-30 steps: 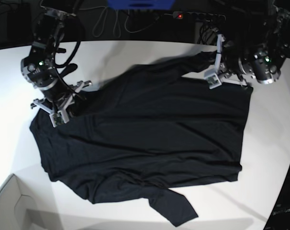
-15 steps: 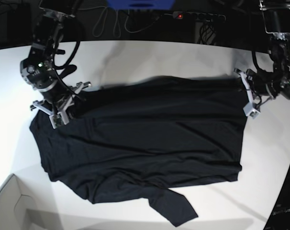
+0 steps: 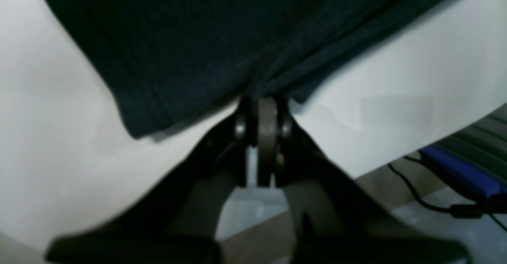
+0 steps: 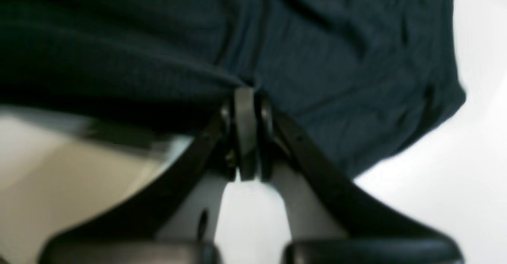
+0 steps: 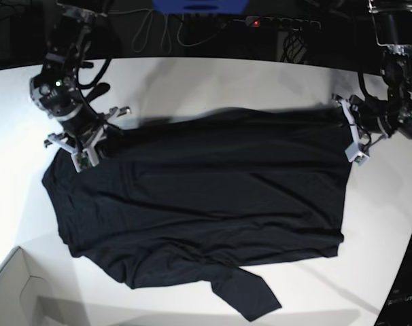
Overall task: Layout the t-shirt on the table in an organized manner, then fold the t-shirt properly
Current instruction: 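Drag the collar edge with both grippers to straighten the shirt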
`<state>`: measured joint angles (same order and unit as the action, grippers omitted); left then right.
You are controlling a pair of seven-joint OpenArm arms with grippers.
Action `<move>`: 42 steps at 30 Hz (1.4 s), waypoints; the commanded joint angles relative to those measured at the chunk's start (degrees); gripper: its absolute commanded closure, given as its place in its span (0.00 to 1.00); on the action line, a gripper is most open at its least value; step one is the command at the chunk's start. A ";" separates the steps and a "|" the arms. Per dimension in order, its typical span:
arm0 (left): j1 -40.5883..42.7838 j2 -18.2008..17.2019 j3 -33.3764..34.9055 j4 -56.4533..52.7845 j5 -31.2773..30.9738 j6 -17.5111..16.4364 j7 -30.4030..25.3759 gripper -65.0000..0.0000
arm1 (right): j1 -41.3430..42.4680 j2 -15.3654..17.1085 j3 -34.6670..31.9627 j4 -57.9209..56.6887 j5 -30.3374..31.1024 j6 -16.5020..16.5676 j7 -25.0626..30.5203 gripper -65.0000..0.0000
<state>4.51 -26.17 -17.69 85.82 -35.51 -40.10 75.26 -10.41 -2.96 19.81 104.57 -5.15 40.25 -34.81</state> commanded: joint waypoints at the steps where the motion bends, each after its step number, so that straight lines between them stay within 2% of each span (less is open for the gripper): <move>1: 0.01 -1.30 -0.55 1.70 -0.05 0.10 0.82 1.00 | -0.35 0.46 -0.08 1.67 0.71 -0.25 1.18 1.00; 4: 2.39 -1.47 -0.55 5.56 0.12 0.10 0.82 1.00 | -2.82 0.46 -0.16 3.07 0.71 -0.25 1.18 1.00; 11: 6.87 -6.57 -0.46 10.75 -0.14 0.10 4.25 1.00 | -8.53 0.54 -0.25 7.73 0.80 -0.25 1.18 1.00; 14: 8.54 -8.42 -0.46 10.75 -0.32 0.10 3.90 1.00 | -10.46 0.54 -0.25 8.00 0.80 -0.25 1.18 1.00; 27: 13.38 -12.02 -0.64 10.84 -0.41 0.10 3.72 1.00 | -11.43 -1.13 -0.16 7.56 0.80 -0.25 1.18 1.00; 31: 12.94 -11.58 -0.37 10.22 -0.23 0.10 3.55 1.00 | -8.71 -2.18 -1.40 7.56 0.44 -0.25 0.74 1.00; 33: 12.76 -9.39 -0.28 10.13 0.21 0.10 3.46 1.00 | -7.39 -2.36 -1.48 7.21 0.44 -0.25 0.57 1.00; 38: 8.98 -5.69 -0.11 8.90 1.00 0.10 3.46 1.00 | -2.73 -3.50 -1.48 0.44 0.36 -0.25 0.65 0.83; 42: 6.87 -2.97 -0.11 6.97 5.57 0.10 3.46 1.00 | -0.79 -2.44 -1.40 -4.22 0.27 -0.25 1.09 0.71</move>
<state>11.64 -28.51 -17.45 92.18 -29.80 -40.10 78.48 -11.62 -5.50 18.44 99.61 -5.54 40.23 -34.72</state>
